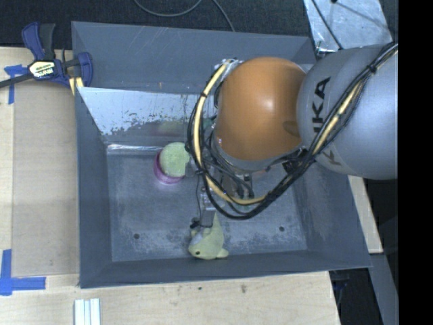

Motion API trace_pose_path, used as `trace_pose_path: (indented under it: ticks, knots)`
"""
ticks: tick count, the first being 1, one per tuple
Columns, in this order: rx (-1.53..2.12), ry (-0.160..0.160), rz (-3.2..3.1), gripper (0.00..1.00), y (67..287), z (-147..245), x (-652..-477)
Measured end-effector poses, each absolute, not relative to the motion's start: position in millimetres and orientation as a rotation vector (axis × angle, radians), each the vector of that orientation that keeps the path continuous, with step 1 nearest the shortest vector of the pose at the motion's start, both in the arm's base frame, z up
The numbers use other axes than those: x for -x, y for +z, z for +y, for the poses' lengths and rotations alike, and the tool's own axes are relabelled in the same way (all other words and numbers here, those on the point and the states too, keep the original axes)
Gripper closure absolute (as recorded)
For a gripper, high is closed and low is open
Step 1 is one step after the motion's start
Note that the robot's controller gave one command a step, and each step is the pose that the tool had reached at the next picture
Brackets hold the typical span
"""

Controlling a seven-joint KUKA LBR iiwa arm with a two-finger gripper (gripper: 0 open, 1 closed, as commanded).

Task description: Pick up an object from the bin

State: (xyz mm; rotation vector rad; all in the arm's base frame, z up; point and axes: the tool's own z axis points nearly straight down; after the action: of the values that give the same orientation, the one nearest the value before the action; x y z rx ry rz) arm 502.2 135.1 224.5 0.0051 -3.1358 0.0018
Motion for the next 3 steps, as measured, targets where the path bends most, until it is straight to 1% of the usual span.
trace_pose_path:
  ticks: [1, 2, 3]
  knots:
    - [0.0, -0.002, -3.145, 0.0, 229.3, 134.4, -503.9]
    - [-0.236, -0.001, -3.137, 0.0, 174.5, 110.0, -509.1]
    - [-0.626, 0.001, -3.079, 0.0, 160.2, 62.8, -511.6]
